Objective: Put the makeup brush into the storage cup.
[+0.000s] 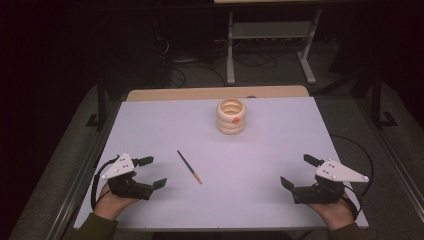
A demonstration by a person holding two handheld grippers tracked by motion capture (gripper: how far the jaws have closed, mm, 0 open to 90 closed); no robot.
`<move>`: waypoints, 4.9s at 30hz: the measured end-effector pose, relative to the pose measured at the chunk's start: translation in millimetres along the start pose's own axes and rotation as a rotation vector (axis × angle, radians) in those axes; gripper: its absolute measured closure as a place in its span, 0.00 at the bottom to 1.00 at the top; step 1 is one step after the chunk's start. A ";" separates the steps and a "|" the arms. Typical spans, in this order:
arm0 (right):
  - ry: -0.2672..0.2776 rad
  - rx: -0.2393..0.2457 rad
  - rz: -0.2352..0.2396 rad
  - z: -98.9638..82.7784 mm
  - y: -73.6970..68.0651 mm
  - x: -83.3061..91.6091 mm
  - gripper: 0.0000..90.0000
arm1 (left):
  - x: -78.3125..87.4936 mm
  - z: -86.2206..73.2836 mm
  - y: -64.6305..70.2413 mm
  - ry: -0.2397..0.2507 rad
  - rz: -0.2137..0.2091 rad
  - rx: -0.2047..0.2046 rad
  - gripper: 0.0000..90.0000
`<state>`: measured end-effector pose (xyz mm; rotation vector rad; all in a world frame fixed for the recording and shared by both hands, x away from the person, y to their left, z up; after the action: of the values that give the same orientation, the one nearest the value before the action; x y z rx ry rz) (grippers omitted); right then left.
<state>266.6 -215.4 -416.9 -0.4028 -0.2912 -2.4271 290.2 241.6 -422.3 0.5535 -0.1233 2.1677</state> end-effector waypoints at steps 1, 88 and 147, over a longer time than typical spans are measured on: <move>0.001 -0.004 0.001 0.3 -0.4 0.3 0.00 | -0.4 0.4 -0.4 -0.001 -0.001 -0.003 0.13; -0.005 0.000 0.018 2.6 -2.2 -6.4 0.00 | -42.9 63.3 -12.6 0.114 -0.092 0.003 0.12; -0.012 -0.007 0.010 2.4 0.8 -5.6 0.00 | -103.1 85.4 -6.2 -0.008 -0.169 -0.077 0.14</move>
<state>271.7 -212.1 -416.6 -0.4206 -0.2849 -2.4170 378.3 145.6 -390.8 0.5104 -0.1584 1.9882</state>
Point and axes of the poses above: each handheld gripper's, and its own axes: x roughly backward along the jaws, z roughly out of its top, y roughly to its right, the point moved 5 cm from there along -x, roughly forward along the jaws, and after that the axes turned 5 degrees about x, right-handed, at the moved point
